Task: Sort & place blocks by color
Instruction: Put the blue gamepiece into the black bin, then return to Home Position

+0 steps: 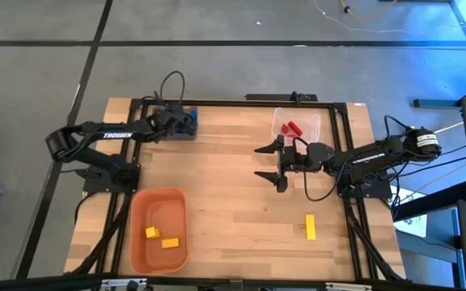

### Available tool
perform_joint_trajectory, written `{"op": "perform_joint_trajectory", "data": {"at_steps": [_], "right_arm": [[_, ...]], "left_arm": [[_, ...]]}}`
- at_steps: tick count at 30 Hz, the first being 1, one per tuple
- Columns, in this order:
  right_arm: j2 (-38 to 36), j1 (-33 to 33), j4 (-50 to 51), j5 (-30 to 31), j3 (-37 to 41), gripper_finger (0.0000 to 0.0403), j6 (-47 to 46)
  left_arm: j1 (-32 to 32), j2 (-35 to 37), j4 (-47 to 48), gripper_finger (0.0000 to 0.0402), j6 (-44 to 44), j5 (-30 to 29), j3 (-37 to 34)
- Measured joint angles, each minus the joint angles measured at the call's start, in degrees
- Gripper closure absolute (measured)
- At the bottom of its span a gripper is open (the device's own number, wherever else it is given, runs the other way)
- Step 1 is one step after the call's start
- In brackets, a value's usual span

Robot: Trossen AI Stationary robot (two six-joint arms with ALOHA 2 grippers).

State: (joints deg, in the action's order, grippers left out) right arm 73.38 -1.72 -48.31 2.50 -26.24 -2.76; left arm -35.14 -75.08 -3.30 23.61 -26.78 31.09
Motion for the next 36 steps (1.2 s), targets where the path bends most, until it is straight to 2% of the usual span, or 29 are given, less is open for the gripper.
{"op": "perform_joint_trajectory", "data": {"at_steps": [15,18,22,24,27,30,36], "right_arm": [[0.00,0.00,-0.02,-0.03,0.00,0.0027,0.00],[0.00,0.00,0.03,-0.04,0.00,0.0027,0.00],[0.00,0.00,0.09,-0.04,0.00,0.0027,0.00],[0.00,0.00,0.11,-0.05,0.00,0.0027,0.00],[0.00,0.00,0.11,-0.07,0.00,0.0027,0.00],[0.00,0.00,0.11,-0.09,0.00,0.0027,0.00],[0.00,-0.02,0.11,-0.11,0.00,0.0027,-0.02]], "left_arm": [[0.00,2.96,-0.19,0.0222,-4.73,2.82,0.00],[0.00,6.46,-0.43,0.0208,-4.72,6.65,0.00],[1.61,13.04,-0.74,0.0203,-5.13,17.64,0.00],[4.50,16.18,-0.77,0.0203,-6.11,22.02,0.00],[12.20,20.08,-0.82,0.0203,-8.12,23.01,0.00],[21.71,22.53,-3.31,0.0203,-10.00,20.11,-0.52],[39.34,23.33,-23.44,0.0203,-15.72,14.09,-7.14]]}}
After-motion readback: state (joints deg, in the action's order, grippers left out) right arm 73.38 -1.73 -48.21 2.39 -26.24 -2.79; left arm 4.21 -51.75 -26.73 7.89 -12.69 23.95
